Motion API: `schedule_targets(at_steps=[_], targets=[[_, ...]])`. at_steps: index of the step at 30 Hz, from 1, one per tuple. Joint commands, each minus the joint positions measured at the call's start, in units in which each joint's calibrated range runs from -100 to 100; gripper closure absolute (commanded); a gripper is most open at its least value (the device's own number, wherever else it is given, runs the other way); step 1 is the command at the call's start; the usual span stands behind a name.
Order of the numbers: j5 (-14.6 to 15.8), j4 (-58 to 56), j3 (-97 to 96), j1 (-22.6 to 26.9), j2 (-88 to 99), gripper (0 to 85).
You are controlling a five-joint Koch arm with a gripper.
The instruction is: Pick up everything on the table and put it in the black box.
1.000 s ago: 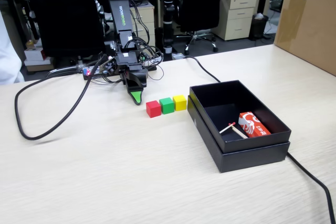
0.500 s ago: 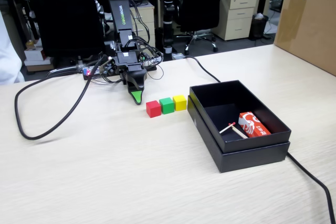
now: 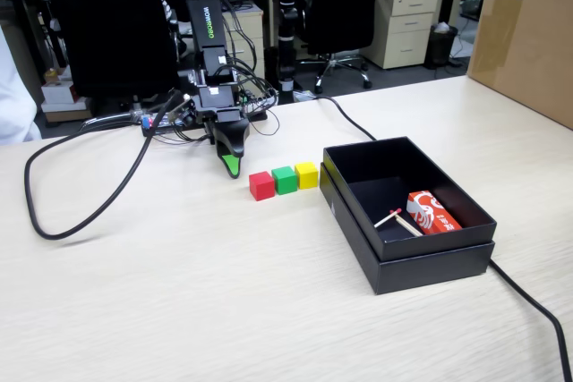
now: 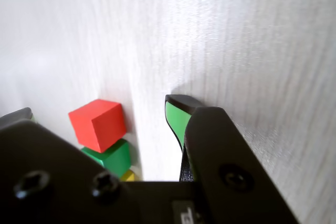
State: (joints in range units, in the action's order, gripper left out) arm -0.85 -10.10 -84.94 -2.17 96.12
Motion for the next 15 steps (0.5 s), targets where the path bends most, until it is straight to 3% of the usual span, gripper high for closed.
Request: schedule_targets(at_steps=[1, 9, 15], targets=[[1.27, -9.98, 8.24, -0.2, 0.21, 37.0], [1.95, -31.75, 24.92, -0.34, -2.31, 38.2], [3.13, -46.27, 41.24, 0.05, -14.13, 38.3]])
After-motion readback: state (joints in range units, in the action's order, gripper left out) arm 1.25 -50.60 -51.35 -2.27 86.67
